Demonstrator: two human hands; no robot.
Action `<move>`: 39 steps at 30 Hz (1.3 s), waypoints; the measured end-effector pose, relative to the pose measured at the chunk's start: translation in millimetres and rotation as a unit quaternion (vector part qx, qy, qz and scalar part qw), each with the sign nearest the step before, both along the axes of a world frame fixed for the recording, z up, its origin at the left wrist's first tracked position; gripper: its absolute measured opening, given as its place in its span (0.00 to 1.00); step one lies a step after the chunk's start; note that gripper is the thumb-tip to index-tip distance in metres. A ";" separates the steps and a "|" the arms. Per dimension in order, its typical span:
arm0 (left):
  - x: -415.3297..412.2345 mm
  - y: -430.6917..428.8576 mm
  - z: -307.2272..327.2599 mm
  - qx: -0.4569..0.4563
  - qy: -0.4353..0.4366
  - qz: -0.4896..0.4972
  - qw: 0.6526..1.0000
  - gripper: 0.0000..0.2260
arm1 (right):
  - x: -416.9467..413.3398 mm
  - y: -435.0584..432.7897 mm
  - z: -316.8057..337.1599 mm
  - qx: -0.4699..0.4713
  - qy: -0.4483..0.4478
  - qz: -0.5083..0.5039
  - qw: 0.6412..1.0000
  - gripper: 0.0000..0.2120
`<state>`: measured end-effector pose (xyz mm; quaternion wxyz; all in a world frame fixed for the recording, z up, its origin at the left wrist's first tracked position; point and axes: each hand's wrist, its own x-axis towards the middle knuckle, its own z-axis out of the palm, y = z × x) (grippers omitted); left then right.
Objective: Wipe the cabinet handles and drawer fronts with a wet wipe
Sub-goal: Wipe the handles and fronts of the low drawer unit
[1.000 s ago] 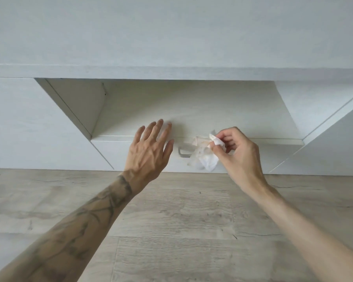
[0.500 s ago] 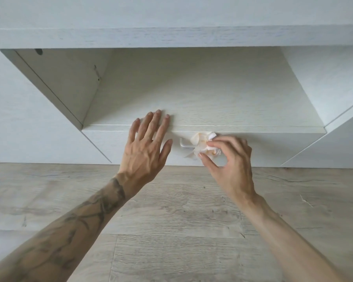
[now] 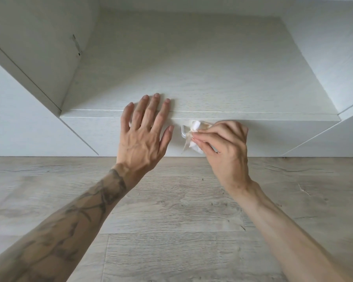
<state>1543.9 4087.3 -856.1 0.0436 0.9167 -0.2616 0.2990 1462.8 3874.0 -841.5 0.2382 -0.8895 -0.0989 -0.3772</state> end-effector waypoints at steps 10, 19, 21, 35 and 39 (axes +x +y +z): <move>5.6 -1.3 -9.0 -0.018 -0.035 0.002 0.999 0.25 | -0.4 4.5 -6.4 0.026 -0.003 -0.014 1.000 0.05; 4.4 -1.1 -7.7 -0.016 -0.029 0.002 0.999 0.25 | -0.3 14.0 -5.4 0.040 0.005 -0.028 0.999 0.05; 4.1 -1.2 -7.2 -0.016 -0.035 0.002 0.999 0.25 | 6.2 19.0 -3.8 0.017 -0.003 -0.002 1.000 0.04; 0.1 2.6 0.1 -0.012 -0.014 -0.002 1.000 0.24 | -2.1 22.0 -7.1 0.015 -0.019 -0.041 0.999 0.03; 2.0 3.7 -2.3 -0.029 -0.031 0.008 0.999 0.23 | 6.9 42.4 -3.3 0.021 -0.030 -0.062 0.997 0.03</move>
